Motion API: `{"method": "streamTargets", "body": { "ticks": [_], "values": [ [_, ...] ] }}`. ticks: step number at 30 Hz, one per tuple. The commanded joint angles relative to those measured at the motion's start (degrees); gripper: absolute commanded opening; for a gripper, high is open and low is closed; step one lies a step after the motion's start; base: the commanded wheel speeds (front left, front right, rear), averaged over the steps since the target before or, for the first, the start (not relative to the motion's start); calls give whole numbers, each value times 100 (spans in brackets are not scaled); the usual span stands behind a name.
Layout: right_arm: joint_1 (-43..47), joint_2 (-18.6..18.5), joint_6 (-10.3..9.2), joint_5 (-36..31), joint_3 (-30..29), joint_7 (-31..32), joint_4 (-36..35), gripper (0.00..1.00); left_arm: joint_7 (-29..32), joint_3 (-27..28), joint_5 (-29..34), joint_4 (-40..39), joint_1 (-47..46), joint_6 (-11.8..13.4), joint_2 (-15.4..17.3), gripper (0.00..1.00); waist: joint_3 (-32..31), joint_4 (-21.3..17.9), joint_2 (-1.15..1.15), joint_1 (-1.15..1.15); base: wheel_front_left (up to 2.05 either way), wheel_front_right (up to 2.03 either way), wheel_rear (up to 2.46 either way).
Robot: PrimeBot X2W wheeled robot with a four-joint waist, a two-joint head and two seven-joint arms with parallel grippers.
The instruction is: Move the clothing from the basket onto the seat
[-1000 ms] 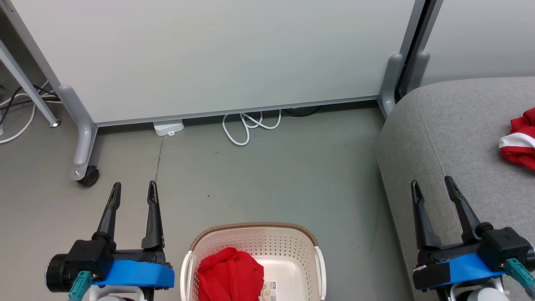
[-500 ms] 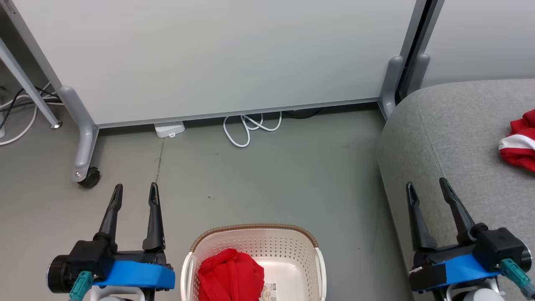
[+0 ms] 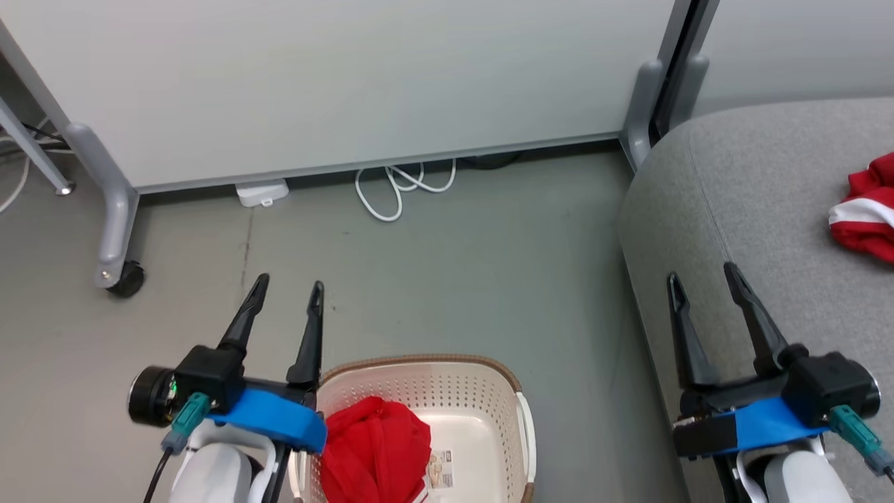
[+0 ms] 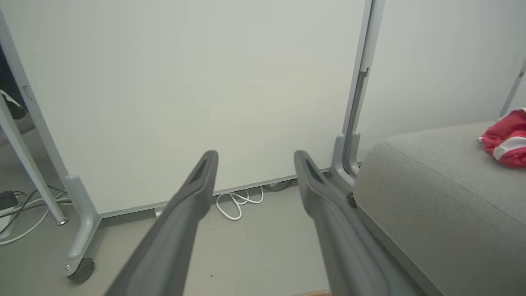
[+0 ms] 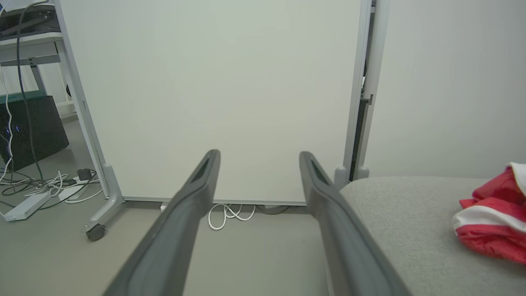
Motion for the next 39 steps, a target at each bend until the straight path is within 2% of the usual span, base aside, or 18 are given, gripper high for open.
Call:
{"method": "streamTargets", "body": {
  "ticks": [1, 8, 20, 30, 32, 39],
  "values": [
    [-144, 9, 3, -24, 32, -22, -52, 100, -16, -124, -74, 144, -216, -38, 109, 100, 200, -99, 0, -1, 0, 0, 0],
    [-665, -24, 3, -32, 165, -21, -241, 100, -16, -1152, -367, 1269, -1087, -21, 424, 100, 996, -364, 0, -1, 0, 0, 0],
    [-1545, -44, 3, 23, 320, -21, -507, 100, 151, -3118, -1037, 3382, -2543, -22, 646, 100, 2394, -820, 0, -1, 0, 0, 0],
    [-1974, -23, 3, 19, 378, -22, -694, 100, 1231, -4380, -1886, 4201, -3300, -22, 734, 100, 3330, -1016, 0, -1, 0, 0, 0],
    [-2028, -17, 3, 0, 384, -21, -745, 100, 1549, -4550, -2039, 4327, -3439, -22, 774, 100, 3523, -1041, 0, -1, 0, 0, 0],
    [-2182, -7, 3, -22, 373, -22, -864, 100, 2006, -4974, -2226, 4649, -3827, -22, 853, 100, 4000, -1112, 0, -1, 0, 0, 0]
  ]
}}
